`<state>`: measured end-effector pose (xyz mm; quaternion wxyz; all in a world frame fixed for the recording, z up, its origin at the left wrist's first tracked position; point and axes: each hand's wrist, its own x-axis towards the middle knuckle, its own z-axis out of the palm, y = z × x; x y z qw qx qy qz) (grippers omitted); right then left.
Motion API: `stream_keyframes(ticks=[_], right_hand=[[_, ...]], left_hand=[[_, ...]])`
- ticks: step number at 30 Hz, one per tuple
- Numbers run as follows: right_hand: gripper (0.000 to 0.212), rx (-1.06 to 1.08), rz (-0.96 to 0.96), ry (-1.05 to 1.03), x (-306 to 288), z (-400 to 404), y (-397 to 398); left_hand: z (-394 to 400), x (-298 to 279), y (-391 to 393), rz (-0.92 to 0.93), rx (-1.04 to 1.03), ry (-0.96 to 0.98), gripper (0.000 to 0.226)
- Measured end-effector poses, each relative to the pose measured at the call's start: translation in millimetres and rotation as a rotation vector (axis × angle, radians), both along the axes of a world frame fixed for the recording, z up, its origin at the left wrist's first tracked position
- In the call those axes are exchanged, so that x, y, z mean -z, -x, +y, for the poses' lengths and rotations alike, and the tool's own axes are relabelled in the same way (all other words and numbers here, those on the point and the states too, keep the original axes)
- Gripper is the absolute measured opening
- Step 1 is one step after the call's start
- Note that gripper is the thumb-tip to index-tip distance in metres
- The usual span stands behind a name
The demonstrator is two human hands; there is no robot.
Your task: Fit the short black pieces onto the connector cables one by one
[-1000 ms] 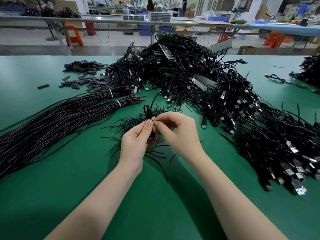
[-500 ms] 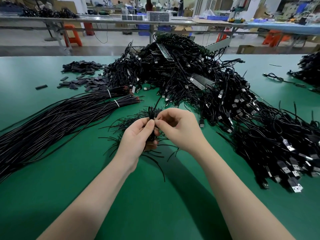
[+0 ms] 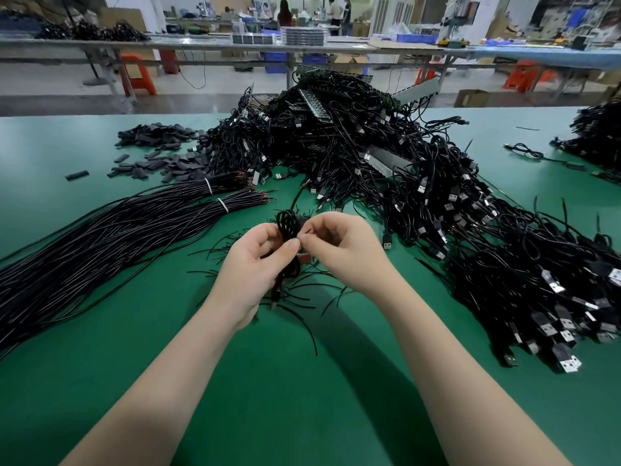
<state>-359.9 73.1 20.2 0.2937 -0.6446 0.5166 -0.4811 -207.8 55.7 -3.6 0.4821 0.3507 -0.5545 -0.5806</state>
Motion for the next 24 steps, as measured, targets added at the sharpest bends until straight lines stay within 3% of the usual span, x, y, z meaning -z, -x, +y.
stream_keyframes(ticks=[5,8,15,24], right_hand=[[0.009,-0.02,-0.101,-0.094,-0.8,-1.9,-1.1],[0.009,-0.04,-0.193,-0.129,-0.2,-1.5,-1.0],[0.01,0.03,-0.13,-0.057,-1.1,-0.8,-4.3],[0.005,-0.006,-0.014,-0.075,-8.1,1.3,6.6]], left_hand=[[2.0,-1.7,0.4,0.095,0.014,-0.074,0.014],[2.0,-3.8,-1.8,0.035,-0.003,-0.045,0.01],[4.1,-8.5,0.1,0.007,-0.1,0.016,0.029],[2.8,-7.3,-2.4,-0.047,-0.078,-0.007,0.018]])
